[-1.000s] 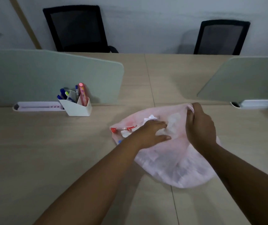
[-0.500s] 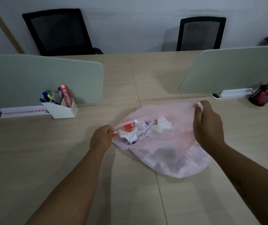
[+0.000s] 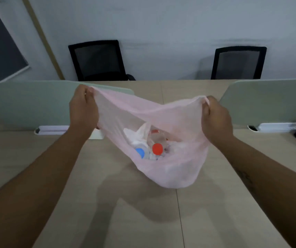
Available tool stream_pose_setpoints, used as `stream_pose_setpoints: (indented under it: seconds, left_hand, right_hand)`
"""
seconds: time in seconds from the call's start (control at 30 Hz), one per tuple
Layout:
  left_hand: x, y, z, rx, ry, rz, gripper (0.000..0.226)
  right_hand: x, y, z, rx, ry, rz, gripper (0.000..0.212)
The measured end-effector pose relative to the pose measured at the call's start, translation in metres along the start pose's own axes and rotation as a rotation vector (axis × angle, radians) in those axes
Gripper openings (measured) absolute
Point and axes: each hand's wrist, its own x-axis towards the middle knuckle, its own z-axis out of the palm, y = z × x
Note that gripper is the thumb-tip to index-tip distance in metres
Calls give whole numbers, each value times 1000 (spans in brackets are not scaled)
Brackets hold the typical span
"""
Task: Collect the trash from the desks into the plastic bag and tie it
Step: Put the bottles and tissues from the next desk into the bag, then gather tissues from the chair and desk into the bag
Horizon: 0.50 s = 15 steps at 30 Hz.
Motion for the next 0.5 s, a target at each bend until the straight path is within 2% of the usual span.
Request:
stream_pose_setpoints:
  seconds: [0.03,0.07,0.1,0.13,0.17,0.23,0.27,0.33,0.37,0.4,0.5]
  left_hand:
    - [2,-1,-12,34,7,39,23]
    - [2,-2,-22,94,-38,91,23]
    - [1,-4,-32,144,-69,137,23]
    - [3,-8,-42,165,-16,136,21]
    - [8,-10,-55,148,103,87,19]
    - [13,-14,-76,65,259,17,16]
    - [9,-16,-84,95,229,28,15]
    - [-9,-21,-91,227,74,76,17]
    - [-18,-27,-95,246,55,88,18]
    - [-27,-32,-102,229,89,77,18]
    - [-57,-45,-128,208,182,-67,21]
  right_hand:
    - [3,-6,1,43,79,5,25]
    - [6,-11,2,58,71,0,26]
    - [8,-16,5,29,-22,-18,29]
    - [9,-22,6,3,-130,-47,31]
    - [12,-29,7,13,-155,-61,31]
    - [16,-40,10,119,-29,-63,25]
    - [17,-45,13,155,-13,-77,25]
    - [12,-54,25,99,-218,-144,30]
    - [6,-57,31,63,-339,-189,32]
    - [-1,-59,38,68,-389,-214,32]
    - [-25,-67,55,208,-388,-213,21]
